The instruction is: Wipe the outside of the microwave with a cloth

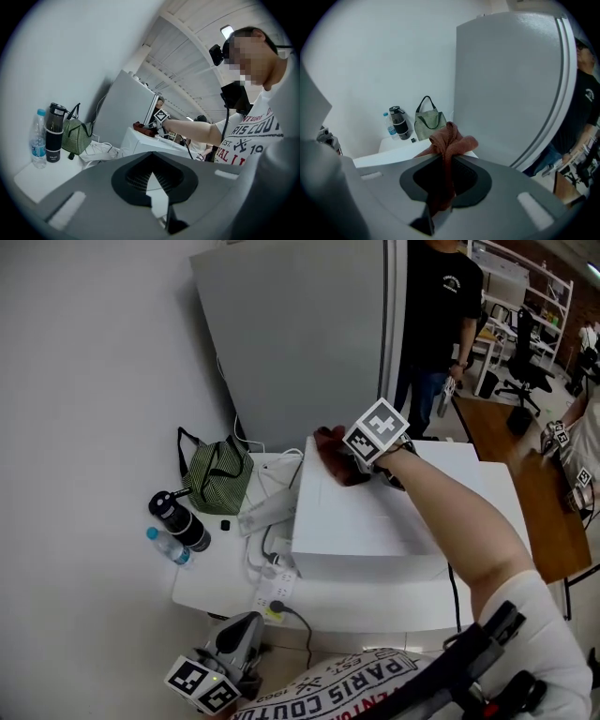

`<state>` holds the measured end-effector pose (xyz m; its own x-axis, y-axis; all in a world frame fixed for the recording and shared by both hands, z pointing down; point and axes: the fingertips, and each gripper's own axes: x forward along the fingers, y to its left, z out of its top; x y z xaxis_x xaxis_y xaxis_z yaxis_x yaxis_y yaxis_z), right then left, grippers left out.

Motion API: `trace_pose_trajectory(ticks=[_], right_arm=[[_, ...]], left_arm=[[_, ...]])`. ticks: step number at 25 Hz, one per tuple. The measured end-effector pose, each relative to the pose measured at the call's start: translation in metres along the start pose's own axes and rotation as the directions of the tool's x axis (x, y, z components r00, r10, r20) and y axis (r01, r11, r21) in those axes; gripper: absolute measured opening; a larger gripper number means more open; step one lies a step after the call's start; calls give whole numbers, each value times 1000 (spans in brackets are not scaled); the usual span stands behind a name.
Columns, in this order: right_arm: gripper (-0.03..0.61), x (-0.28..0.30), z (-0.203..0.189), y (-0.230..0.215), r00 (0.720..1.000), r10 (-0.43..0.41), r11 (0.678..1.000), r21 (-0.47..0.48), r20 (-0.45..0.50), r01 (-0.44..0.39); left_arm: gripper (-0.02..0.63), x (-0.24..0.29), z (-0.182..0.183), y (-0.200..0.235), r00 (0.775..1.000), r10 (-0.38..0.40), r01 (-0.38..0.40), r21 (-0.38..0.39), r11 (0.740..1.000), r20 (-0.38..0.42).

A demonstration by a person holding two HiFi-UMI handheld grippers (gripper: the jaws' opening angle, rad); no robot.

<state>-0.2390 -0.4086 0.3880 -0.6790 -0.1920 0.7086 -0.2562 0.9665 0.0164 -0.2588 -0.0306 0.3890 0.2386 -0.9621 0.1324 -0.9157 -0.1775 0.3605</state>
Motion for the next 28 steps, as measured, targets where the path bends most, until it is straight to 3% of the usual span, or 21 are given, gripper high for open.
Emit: trace_pose_trajectory(ticks=[9, 19, 23, 28], right_arm=[[41, -76, -83, -76, 992, -121, 985, 124, -28, 124], [42, -181, -187, -144, 963, -264, 913, 308, -54, 268], [41, -209, -218, -152, 952, -301, 888, 351, -47, 298], [41, -222, -234, -157, 950, -313, 846, 458, 10, 274]], left_arm=[[5, 52, -8, -33, 988, -141, 142, 6, 990, -57], [5, 112, -19, -90, 935, -329, 337, 39, 941, -134], [6, 119, -22, -100, 925, -353, 360, 34, 932, -139], [5, 119, -24, -105, 925, -355, 361, 27, 932, -135]])
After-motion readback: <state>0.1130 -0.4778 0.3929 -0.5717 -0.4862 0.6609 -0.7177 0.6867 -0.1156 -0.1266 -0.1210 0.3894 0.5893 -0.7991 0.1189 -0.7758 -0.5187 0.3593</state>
